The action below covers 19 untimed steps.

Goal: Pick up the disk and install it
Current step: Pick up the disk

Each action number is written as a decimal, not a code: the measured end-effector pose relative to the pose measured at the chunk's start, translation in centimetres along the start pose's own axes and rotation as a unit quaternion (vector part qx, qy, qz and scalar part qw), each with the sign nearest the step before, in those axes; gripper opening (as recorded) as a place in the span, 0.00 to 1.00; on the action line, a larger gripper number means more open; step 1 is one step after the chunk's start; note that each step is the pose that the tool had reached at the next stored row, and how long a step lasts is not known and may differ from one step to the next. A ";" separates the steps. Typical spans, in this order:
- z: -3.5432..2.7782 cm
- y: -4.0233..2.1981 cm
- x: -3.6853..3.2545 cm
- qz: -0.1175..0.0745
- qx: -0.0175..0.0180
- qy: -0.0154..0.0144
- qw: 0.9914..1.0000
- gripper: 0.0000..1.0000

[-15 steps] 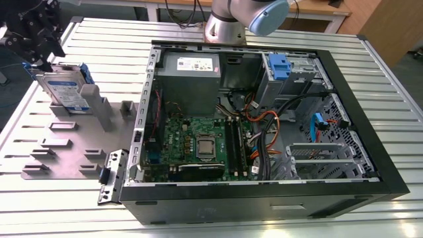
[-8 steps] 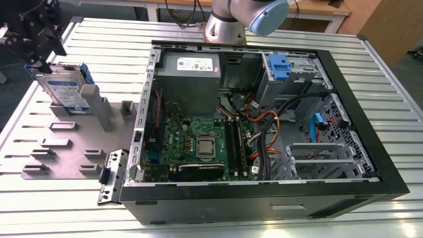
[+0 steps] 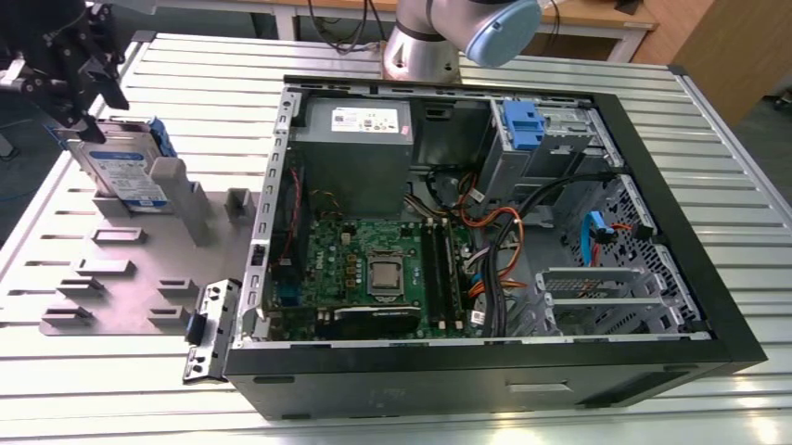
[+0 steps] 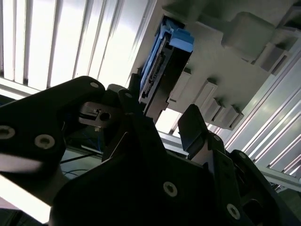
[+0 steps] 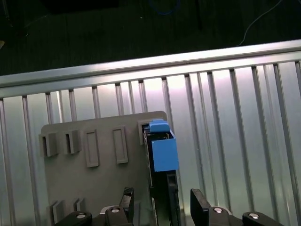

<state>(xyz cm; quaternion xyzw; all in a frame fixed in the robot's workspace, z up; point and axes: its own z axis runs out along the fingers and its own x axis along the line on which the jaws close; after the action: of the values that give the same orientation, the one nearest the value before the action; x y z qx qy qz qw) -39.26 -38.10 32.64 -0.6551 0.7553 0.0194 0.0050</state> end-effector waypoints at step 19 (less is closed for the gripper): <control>1.18 0.34 0.03 -0.047 0.006 0.000 0.999 0.59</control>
<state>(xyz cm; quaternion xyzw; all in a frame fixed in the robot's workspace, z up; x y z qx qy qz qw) -39.62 -38.03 31.47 -0.6901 0.7235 0.0148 0.0098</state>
